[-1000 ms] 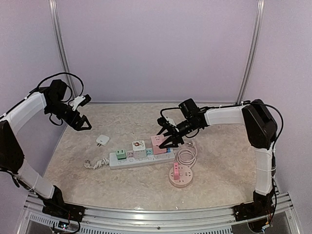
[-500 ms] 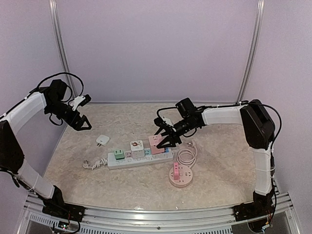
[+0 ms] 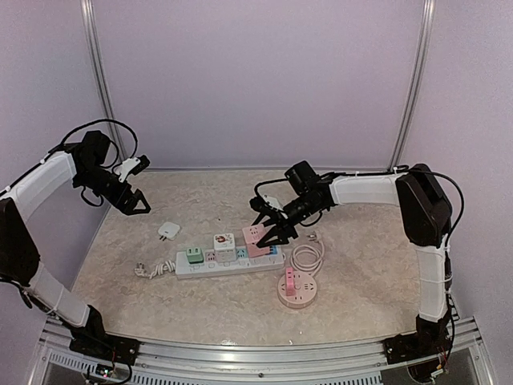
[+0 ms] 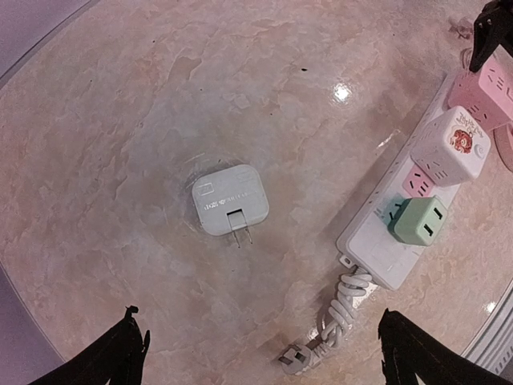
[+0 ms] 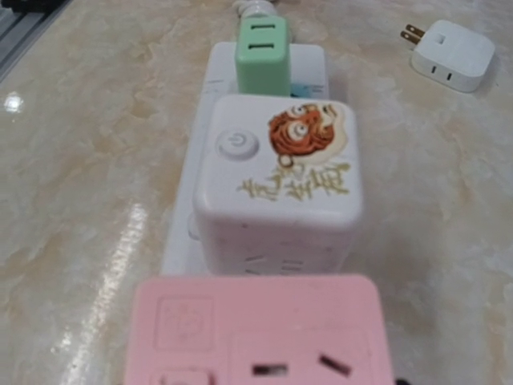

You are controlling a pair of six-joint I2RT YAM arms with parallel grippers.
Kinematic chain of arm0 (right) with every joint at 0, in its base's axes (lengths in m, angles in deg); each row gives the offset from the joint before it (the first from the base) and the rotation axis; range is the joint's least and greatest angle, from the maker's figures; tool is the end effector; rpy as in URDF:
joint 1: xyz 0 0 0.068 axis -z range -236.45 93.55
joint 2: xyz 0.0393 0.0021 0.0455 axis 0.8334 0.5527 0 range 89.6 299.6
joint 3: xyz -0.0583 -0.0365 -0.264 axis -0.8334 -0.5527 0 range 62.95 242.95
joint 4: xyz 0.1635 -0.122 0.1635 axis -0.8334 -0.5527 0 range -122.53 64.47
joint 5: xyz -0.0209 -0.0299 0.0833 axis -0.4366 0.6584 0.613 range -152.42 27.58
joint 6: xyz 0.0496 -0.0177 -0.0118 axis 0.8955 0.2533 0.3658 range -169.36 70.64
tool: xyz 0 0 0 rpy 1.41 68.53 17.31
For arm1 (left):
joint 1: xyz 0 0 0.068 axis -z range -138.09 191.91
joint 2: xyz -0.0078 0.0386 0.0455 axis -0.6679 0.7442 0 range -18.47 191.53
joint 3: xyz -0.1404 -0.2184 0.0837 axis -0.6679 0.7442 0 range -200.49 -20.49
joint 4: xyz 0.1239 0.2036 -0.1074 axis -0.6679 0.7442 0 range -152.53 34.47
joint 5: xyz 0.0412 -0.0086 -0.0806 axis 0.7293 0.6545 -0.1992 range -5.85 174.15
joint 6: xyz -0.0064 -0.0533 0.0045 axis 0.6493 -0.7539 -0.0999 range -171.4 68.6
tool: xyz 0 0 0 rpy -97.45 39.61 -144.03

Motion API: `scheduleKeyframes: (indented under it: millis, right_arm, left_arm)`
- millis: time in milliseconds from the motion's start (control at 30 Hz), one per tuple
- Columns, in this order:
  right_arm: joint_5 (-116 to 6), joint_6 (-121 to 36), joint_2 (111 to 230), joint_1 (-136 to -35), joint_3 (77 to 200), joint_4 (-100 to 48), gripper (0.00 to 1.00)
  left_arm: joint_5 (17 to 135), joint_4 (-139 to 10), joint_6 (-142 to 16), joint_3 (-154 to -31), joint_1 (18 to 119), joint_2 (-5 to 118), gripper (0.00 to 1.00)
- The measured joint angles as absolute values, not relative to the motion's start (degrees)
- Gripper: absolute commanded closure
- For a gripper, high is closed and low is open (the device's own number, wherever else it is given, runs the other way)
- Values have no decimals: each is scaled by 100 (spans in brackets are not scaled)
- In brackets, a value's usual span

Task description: Insert the plug

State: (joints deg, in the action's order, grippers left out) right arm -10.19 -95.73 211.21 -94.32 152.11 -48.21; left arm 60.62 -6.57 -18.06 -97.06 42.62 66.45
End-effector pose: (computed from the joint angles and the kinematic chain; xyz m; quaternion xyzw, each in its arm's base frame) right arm 0.3395 0.2997 0.1789 -0.6724 0.5469 0.3988 0.2995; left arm 0.2938 -0.0178 0.3041 0.3228 0.8994 -0.1297 0.2647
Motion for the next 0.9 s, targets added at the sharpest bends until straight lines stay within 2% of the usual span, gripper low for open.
scheduleKeyframes:
  millis: [900]
  right_arm:
    - [-997,-9409,20985,-9504,15248,-4808,100]
  left_arm:
    - [6062,-657,-1789,-9704,4262,6645,1]
